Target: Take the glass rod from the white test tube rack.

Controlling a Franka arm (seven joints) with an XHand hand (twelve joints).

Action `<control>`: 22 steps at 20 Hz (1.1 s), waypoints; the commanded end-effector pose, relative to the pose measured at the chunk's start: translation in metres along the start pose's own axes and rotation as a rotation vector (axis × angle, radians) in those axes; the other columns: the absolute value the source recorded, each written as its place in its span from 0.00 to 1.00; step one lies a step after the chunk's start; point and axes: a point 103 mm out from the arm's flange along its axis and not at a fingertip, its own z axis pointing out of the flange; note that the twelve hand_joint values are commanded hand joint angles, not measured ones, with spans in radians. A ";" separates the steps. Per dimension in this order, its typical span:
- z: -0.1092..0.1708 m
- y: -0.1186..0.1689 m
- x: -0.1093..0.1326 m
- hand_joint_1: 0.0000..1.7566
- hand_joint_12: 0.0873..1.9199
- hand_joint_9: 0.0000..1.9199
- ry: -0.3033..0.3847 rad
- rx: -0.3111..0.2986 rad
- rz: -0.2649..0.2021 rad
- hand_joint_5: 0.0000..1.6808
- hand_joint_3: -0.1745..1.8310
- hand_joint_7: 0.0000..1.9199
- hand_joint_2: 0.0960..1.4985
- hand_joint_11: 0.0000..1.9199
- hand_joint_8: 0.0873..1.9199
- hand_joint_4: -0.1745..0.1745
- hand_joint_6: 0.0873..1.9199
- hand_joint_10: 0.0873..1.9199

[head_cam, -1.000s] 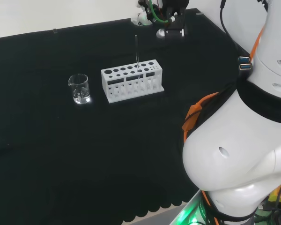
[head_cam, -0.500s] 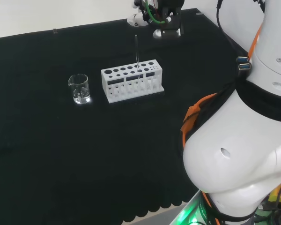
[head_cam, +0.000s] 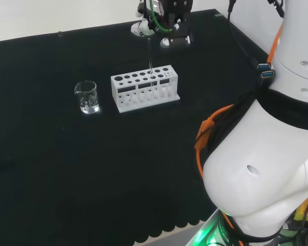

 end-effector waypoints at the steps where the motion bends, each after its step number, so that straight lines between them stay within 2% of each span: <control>1: 0.013 0.001 -0.020 0.41 0.67 0.39 -0.024 0.033 0.034 0.22 0.00 0.32 0.76 0.26 0.37 0.17 0.25 0.31; 7: 0.020 0.001 -0.023 0.41 0.67 0.40 -0.024 0.043 0.028 0.22 0.00 0.33 0.76 0.27 0.38 0.17 0.27 0.31; 10: 0.025 0.001 -0.026 0.41 0.65 0.44 -0.026 0.051 0.029 0.23 0.00 0.35 0.76 0.30 0.37 0.16 0.31 0.30; 16: 0.031 0.005 -0.029 0.44 0.61 0.58 -0.023 0.077 0.034 0.35 0.00 0.44 0.77 0.42 0.35 0.14 0.44 0.27; 22: 0.035 0.010 -0.028 0.49 0.57 0.65 -0.017 0.084 0.028 0.45 0.00 0.49 0.78 0.52 0.34 0.13 0.46 0.25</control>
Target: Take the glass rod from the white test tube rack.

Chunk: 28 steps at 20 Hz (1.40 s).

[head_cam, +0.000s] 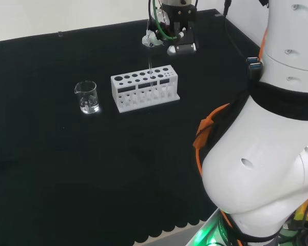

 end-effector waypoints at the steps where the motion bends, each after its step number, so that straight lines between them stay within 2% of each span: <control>1: 0.004 0.003 0.001 0.50 0.55 0.66 0.007 0.009 -0.007 0.46 0.00 0.49 0.78 0.53 0.34 0.11 0.46 0.25; 7: 0.005 0.001 0.003 0.53 0.52 0.68 0.001 0.039 -0.008 0.49 0.00 0.51 0.78 0.59 0.33 0.08 0.45 0.22; 16: 0.004 0.002 0.012 0.53 0.52 0.66 0.006 0.048 -0.013 0.47 0.00 0.49 0.76 0.59 0.32 0.14 0.45 0.21; 20: 0.004 0.002 0.018 0.53 0.52 0.66 0.008 0.044 -0.025 0.47 0.00 0.48 0.76 0.59 0.32 0.15 0.45 0.22; 22: 0.004 0.001 0.018 0.54 0.51 0.68 0.013 0.028 -0.028 0.48 0.00 0.49 0.76 0.62 0.33 0.12 0.45 0.21; 23: 0.004 0.001 0.018 0.57 0.49 0.70 0.020 0.018 -0.030 0.50 0.01 0.51 0.77 0.65 0.33 0.22 0.49 0.20; 24: 0.004 0.002 0.018 0.59 0.46 0.72 0.025 0.009 -0.032 0.53 0.03 0.53 0.77 0.69 0.34 0.24 0.52 0.19; 26: 0.003 0.002 0.018 0.63 0.39 0.77 0.039 -0.014 -0.033 0.56 0.05 0.57 0.76 0.77 0.33 0.11 0.52 0.16; 28: 0.003 0.004 0.019 0.65 0.33 0.79 0.051 -0.030 -0.036 0.58 0.06 0.60 0.74 0.82 0.33 0.02 0.50 0.13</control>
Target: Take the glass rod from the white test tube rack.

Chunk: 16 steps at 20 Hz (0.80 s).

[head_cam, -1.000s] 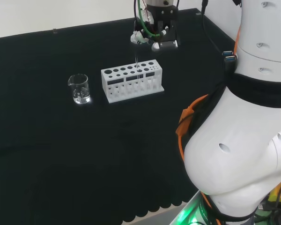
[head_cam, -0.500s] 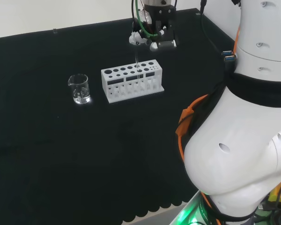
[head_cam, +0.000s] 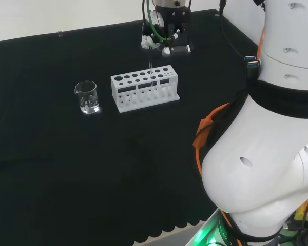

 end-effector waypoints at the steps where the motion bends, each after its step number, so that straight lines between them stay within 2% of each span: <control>1: -0.002 0.003 0.002 0.66 0.31 0.80 0.040 -0.058 -0.008 0.59 0.06 0.61 0.74 0.83 0.33 0.01 0.49 0.12; 2: -0.001 0.003 0.002 0.66 0.30 0.81 0.047 -0.072 -0.010 0.60 0.06 0.62 0.74 0.83 0.33 0.00 0.48 0.12; 4: 0.000 0.005 0.004 0.70 0.27 0.81 0.059 -0.094 -0.015 0.62 0.03 0.61 0.73 0.83 0.37 0.31 0.44 0.13; 5: -0.001 0.006 0.005 0.70 0.26 0.81 0.059 -0.110 -0.017 0.62 0.01 0.61 0.74 0.83 0.38 0.39 0.43 0.13; 6: -0.001 0.006 0.006 0.71 0.25 0.81 0.056 -0.124 -0.018 0.63 0.01 0.62 0.74 0.83 0.38 0.39 0.42 0.14; 8: -0.005 0.007 0.008 0.72 0.23 0.82 0.037 -0.152 -0.029 0.65 0.00 0.63 0.73 0.83 0.37 0.32 0.38 0.16; 11: -0.016 0.006 0.011 0.74 0.20 0.84 0.015 -0.199 -0.036 0.69 0.00 0.67 0.71 0.84 0.34 0.17 0.28 0.19; 16: -0.035 0.001 0.013 0.75 0.15 0.89 -0.016 -0.241 -0.041 0.83 0.00 0.72 0.68 0.88 0.26 0.02 0.02 0.17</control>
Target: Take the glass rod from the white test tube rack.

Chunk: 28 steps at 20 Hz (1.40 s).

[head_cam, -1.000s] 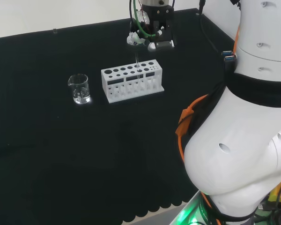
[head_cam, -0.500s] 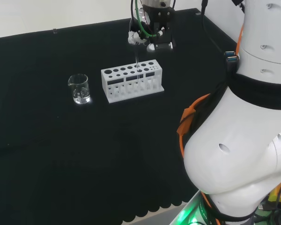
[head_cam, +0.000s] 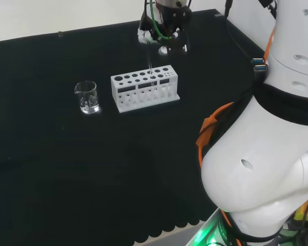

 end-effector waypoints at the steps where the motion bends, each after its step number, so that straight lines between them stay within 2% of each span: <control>1: -0.024 -0.004 0.005 0.75 0.14 0.90 -0.046 -0.047 -0.020 0.84 0.00 0.72 0.68 0.88 0.26 0.01 0.00 0.16; 12: -0.075 -0.012 0.010 0.75 0.13 0.92 -0.081 -0.025 -0.007 0.86 0.00 0.71 0.68 0.90 0.30 0.00 0.00 0.15; 21: -0.114 -0.025 0.016 0.75 0.13 0.93 -0.055 -0.051 0.002 0.86 0.00 0.71 0.68 0.90 0.29 0.00 0.00 0.15; 28: -0.133 -0.039 0.027 0.75 0.13 0.93 -0.042 -0.077 -0.006 0.86 0.00 0.71 0.68 0.91 0.29 0.00 0.00 0.15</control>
